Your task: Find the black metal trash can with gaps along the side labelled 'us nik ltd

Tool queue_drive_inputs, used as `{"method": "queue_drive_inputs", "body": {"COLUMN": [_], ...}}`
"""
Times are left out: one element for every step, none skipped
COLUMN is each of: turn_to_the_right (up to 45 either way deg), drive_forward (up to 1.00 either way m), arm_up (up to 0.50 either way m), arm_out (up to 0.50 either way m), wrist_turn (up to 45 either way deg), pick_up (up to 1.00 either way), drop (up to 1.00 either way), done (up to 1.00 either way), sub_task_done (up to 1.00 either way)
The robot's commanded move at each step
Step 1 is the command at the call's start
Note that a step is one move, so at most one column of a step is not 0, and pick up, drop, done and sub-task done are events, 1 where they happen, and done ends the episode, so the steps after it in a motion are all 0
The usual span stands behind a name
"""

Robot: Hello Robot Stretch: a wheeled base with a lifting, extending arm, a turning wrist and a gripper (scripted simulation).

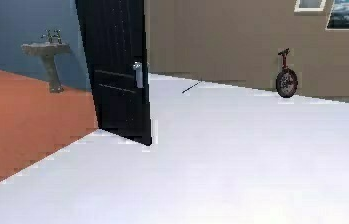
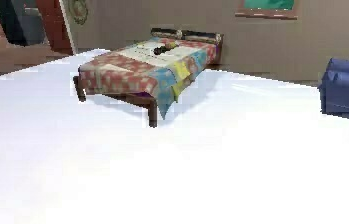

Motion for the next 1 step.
{"method": "queue_drive_inputs", "body": {"turn_to_the_right": [45.0], "drive_forward": [0.00], "arm_up": [0.00], "arm_out": [0.00], "wrist_turn": [0.0], "pick_up": [0.00], "drop": [0.00], "done": [0.00], "sub_task_done": [0.00]}}
